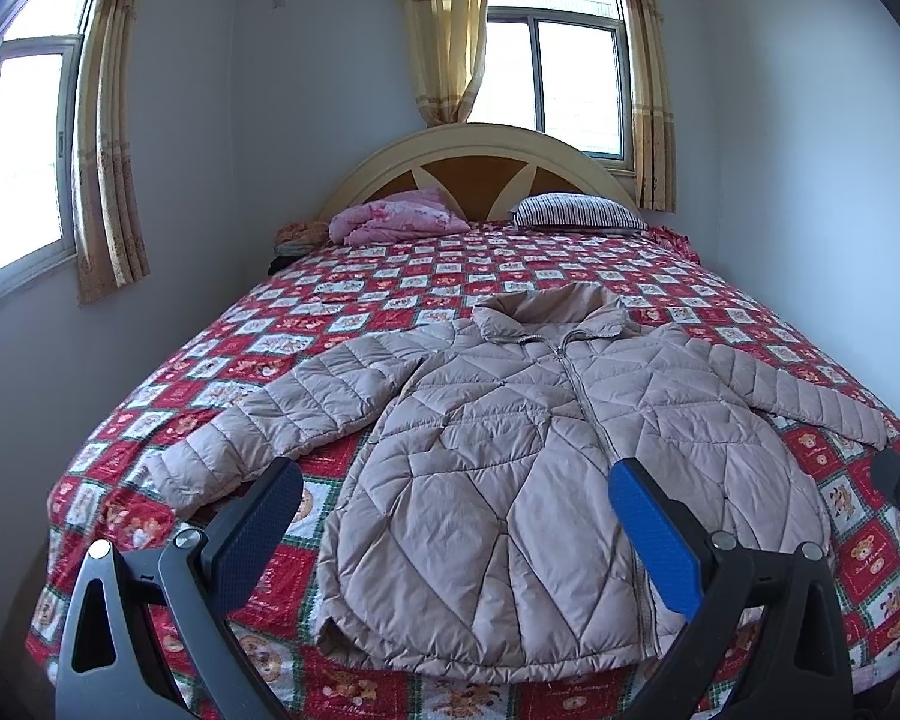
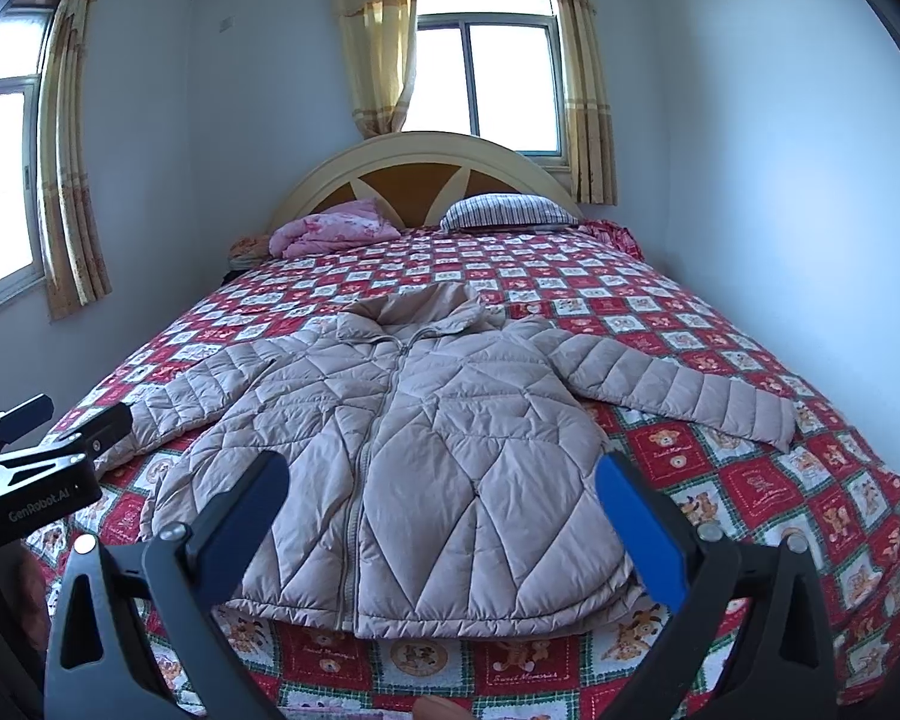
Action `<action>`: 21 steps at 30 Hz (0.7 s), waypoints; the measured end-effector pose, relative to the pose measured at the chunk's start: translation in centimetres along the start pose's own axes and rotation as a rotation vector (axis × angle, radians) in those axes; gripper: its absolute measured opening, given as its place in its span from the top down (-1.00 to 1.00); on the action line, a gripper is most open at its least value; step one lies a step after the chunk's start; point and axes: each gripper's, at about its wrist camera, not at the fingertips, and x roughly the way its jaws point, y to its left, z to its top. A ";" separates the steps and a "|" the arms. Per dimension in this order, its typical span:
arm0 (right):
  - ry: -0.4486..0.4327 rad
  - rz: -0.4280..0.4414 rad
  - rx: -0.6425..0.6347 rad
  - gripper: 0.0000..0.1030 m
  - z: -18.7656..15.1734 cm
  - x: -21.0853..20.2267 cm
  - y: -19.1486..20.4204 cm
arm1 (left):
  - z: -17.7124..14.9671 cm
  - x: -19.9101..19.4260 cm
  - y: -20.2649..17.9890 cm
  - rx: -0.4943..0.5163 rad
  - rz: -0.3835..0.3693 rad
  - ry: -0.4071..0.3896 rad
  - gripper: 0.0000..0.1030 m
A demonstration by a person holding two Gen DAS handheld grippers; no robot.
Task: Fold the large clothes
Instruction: 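Lower the right tool onto the nearest jacket sleeve and close on it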
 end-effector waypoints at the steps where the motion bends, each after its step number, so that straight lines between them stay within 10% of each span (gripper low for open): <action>1: 0.000 0.002 0.009 -1.00 -0.1 0.4 -0.2 | -0.1 0.8 0.0 0.001 0.002 0.008 -0.98; 12: 0.122 -0.053 0.247 -1.00 -1.7 7.8 -9.8 | -0.4 11.4 -1.0 0.020 -0.013 0.081 -0.98; 21: 0.210 -0.281 0.485 -1.00 -3.2 12.8 -24.7 | 1.7 20.6 0.0 0.021 0.088 0.112 -0.98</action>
